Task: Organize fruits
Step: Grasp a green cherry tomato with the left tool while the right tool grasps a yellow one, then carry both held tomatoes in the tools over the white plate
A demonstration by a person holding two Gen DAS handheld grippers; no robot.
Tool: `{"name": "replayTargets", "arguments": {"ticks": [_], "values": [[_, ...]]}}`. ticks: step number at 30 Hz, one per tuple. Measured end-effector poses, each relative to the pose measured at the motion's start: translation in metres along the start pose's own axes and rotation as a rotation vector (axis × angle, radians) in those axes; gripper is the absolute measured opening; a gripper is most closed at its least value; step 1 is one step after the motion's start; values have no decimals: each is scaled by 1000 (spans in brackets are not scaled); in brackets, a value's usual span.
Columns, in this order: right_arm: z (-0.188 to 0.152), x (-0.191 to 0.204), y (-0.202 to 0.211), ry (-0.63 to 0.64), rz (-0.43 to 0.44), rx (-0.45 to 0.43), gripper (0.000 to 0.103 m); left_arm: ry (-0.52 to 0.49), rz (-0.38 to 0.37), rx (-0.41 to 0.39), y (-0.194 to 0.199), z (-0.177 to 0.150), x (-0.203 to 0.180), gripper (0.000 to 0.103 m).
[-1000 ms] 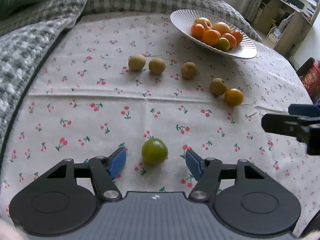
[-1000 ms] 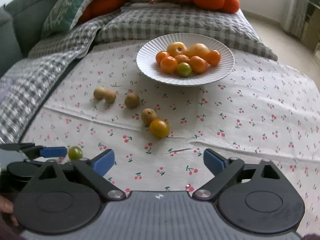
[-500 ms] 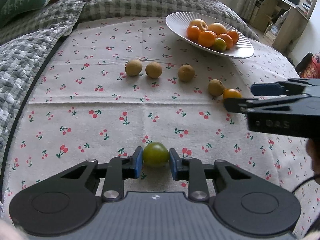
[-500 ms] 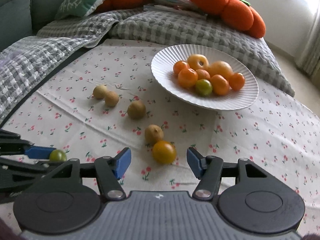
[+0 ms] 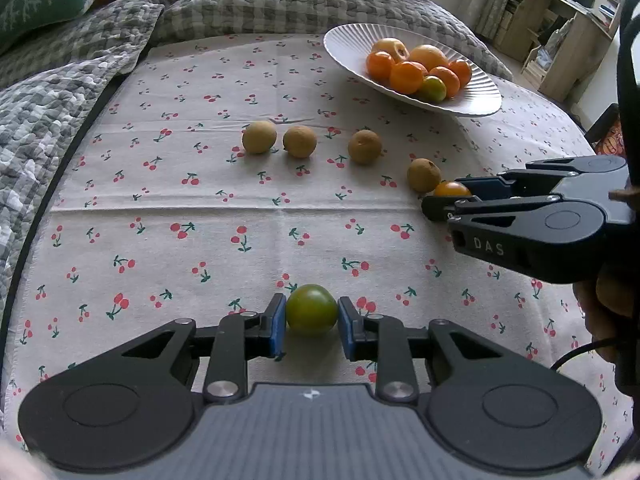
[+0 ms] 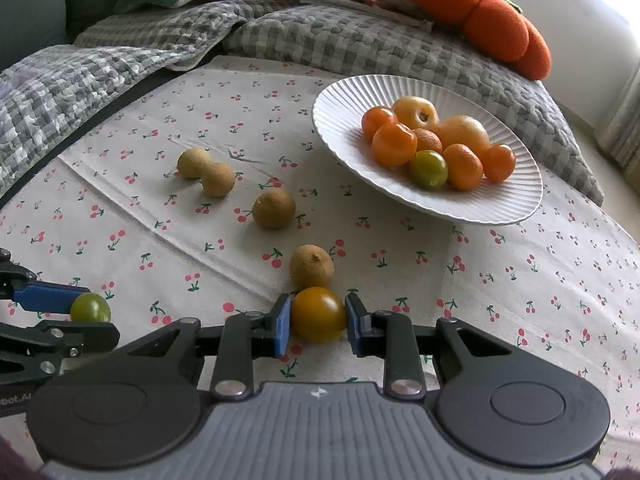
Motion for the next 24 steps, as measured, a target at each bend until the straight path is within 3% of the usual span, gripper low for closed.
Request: {"name": "replayTargets", "arguments": {"ticks": [11,24], "values": [[4,3,12,-25,11,2,25,1,-5,-9,2,2,-2,16],[16,-5,45,-82,53,-86,25,22,-19,-34,8,9,1,16]]}}
Point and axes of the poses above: each gripper's, at about its wrist camera, not at the fingertips, and y roughly against the way its jaws point, x to its left, z to its top, the point moved 4 cm from there along -y, roughly the way its jaws point, and after that the axes turned 3 degrees about -x, right-handed, at the moved point
